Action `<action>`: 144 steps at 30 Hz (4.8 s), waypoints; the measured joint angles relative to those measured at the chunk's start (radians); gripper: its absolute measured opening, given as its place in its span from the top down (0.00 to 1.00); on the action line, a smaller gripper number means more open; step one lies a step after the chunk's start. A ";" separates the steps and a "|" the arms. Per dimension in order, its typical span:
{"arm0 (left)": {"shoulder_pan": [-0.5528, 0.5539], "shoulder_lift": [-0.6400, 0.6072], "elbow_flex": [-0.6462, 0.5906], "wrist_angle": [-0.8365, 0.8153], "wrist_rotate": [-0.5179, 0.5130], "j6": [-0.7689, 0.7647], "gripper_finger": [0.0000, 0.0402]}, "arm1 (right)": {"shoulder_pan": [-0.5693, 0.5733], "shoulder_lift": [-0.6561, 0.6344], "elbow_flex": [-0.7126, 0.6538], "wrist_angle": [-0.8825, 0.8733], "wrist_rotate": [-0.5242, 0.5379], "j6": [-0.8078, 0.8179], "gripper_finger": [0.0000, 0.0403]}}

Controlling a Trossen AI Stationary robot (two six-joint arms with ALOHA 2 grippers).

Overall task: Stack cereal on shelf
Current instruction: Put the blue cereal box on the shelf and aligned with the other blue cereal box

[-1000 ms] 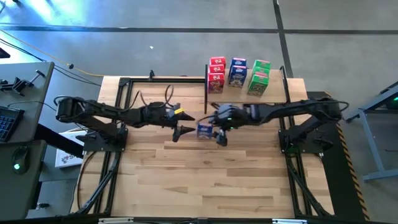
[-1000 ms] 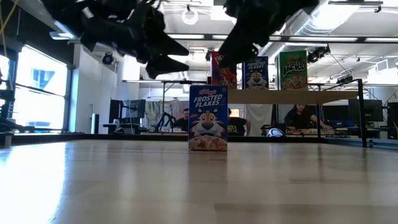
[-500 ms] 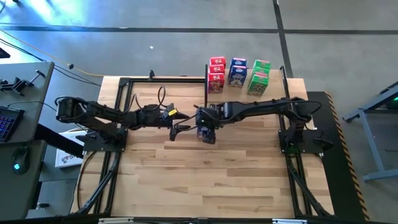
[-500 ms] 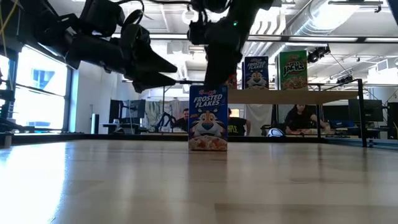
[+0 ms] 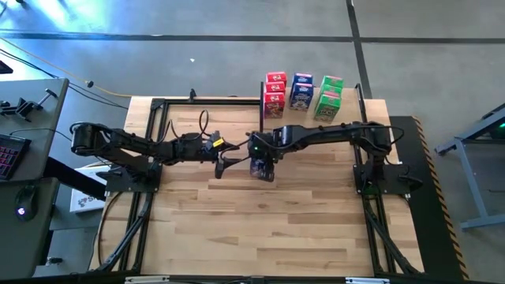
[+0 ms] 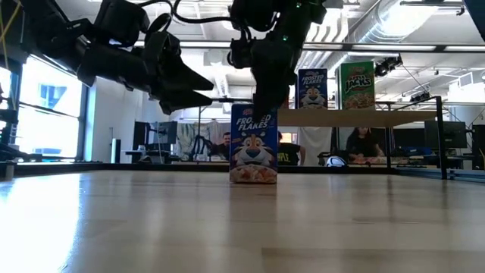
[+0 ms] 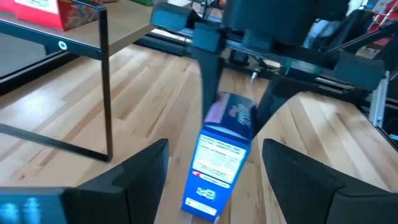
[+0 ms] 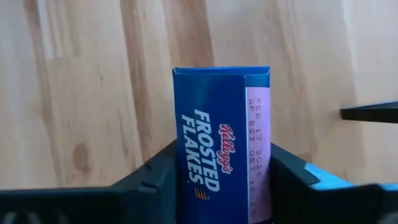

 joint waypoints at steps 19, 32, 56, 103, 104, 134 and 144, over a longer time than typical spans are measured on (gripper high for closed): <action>0.000 0.000 0.000 -0.015 -0.046 0.002 0.38 | -0.048 -0.258 0.124 -0.336 0.039 -0.160 0.69; 0.000 0.000 0.000 -0.011 -0.046 0.000 0.38 | -0.380 -0.286 0.319 -0.587 0.139 -0.495 0.69; -0.001 0.000 0.000 -0.016 -0.049 -0.017 0.38 | -0.457 -0.275 0.245 -0.509 0.178 -0.553 0.50; 0.025 0.000 0.001 0.007 -0.017 -0.061 0.38 | -0.443 -0.314 0.244 -0.233 0.126 -0.574 0.96; 0.025 0.000 0.001 0.007 -0.017 -0.062 0.38 | -0.446 -0.307 0.244 -0.233 0.126 -0.579 0.98; 0.025 0.000 0.001 0.002 -0.013 -0.070 0.38 | -0.449 -0.373 0.244 -0.299 0.180 -0.578 0.99; 0.026 0.000 0.001 0.006 0.003 -0.070 0.38 | -0.578 -0.395 0.244 -0.498 0.264 -0.446 1.00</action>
